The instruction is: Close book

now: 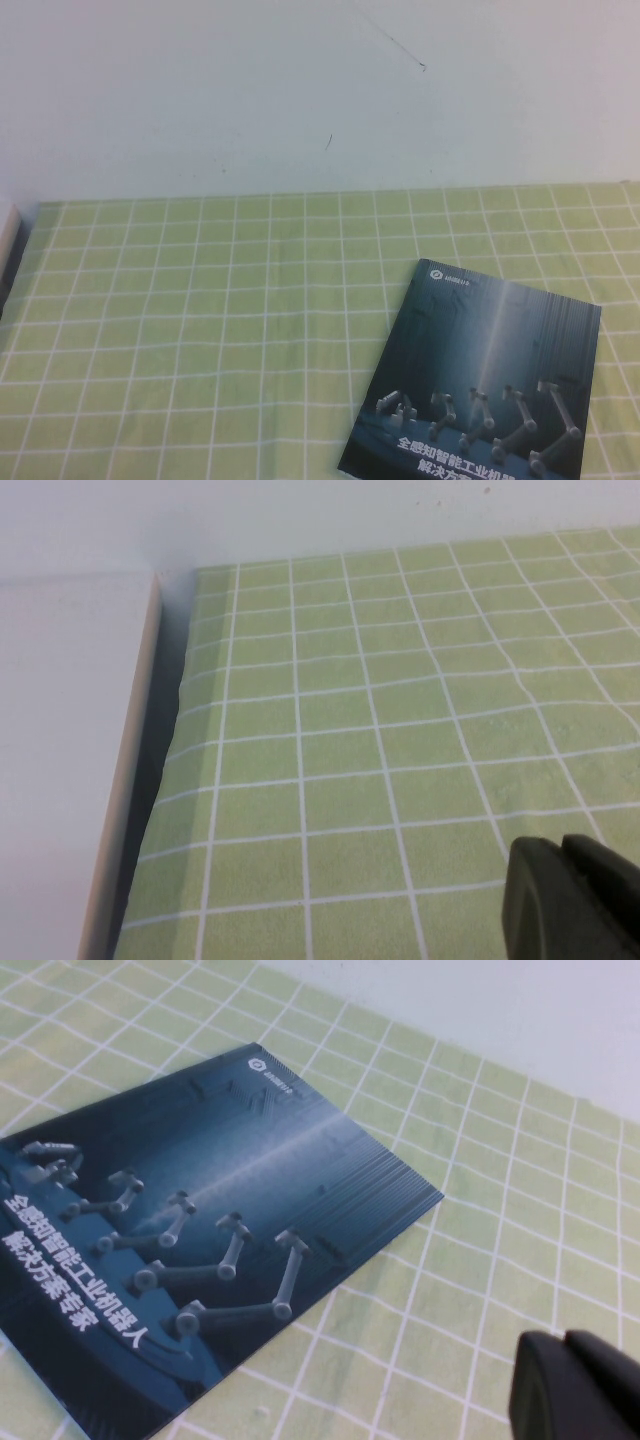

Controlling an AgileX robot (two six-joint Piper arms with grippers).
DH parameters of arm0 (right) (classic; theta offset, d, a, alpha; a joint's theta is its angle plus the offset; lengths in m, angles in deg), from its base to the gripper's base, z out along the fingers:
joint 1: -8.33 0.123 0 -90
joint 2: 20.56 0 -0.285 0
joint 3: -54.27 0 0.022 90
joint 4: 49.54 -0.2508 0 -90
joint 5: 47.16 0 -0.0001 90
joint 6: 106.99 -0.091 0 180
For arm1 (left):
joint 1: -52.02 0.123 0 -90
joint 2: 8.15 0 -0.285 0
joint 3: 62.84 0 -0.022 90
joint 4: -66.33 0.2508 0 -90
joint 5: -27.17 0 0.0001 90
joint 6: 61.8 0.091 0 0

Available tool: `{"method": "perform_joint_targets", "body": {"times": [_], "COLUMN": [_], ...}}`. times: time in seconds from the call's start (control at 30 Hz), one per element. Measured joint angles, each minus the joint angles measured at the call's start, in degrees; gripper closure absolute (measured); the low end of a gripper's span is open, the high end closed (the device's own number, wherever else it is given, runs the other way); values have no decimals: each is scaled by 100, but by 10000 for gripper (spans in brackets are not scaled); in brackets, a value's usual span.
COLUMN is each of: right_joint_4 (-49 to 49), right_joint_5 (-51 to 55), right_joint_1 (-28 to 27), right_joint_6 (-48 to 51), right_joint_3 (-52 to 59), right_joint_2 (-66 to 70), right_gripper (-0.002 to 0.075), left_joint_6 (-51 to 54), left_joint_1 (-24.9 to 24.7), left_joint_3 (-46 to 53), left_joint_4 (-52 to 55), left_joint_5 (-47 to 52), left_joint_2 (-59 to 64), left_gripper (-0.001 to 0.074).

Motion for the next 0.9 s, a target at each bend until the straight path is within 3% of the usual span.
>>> {"method": "perform_joint_targets", "body": {"times": [0.9], "right_joint_4": [0], "right_joint_5": [0], "right_joint_1": [0], "right_joint_6": [0], "right_joint_3": [0], "right_joint_2": [0], "right_gripper": [729], "left_joint_6": [-53], "left_joint_1": [0], "left_joint_3": [0], "left_joint_4": [0], "left_joint_5": [0], "left_joint_2": [0], "left_gripper": [738]}}
